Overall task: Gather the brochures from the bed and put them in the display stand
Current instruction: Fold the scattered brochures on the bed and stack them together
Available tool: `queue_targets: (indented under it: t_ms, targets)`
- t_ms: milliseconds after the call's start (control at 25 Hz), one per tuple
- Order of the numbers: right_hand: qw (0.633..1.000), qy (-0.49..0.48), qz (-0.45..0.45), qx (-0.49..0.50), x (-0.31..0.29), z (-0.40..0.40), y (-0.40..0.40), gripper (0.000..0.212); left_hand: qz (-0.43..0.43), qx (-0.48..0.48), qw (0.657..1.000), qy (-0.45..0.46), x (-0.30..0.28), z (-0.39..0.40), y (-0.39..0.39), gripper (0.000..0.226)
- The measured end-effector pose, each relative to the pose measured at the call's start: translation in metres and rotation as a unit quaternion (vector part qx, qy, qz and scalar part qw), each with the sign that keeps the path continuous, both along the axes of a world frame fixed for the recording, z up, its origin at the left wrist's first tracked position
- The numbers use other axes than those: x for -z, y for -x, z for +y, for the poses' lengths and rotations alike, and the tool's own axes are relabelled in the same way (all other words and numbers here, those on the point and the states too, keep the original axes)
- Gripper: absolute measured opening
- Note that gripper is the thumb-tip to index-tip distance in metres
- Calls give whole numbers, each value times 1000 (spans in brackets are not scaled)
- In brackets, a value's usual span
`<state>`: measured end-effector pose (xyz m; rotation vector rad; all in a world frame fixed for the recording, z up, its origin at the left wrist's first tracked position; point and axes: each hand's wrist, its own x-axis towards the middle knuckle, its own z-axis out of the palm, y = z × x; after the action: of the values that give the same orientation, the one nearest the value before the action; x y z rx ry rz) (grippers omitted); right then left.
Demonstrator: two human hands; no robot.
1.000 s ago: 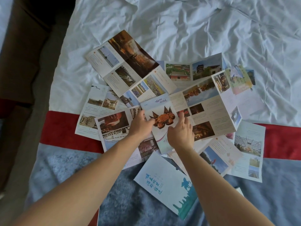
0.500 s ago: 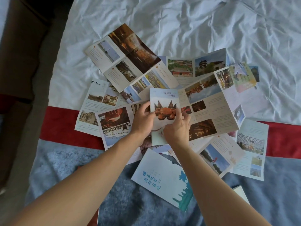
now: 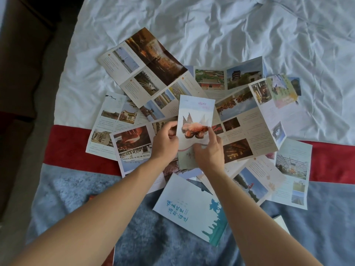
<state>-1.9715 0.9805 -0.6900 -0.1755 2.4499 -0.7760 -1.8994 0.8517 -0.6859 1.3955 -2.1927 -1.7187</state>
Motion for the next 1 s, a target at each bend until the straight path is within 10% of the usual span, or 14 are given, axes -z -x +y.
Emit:
queue_targets:
  t_ms: [400, 1000]
  targets:
    - [985, -73, 51, -150, -9, -32, -37, 87, -38, 263, 925, 273, -4, -42, -66, 73]
    - [912, -154, 65, -375, -19, -49, -241, 101, -202, 255, 874, 361, -26, -47, -288, 57]
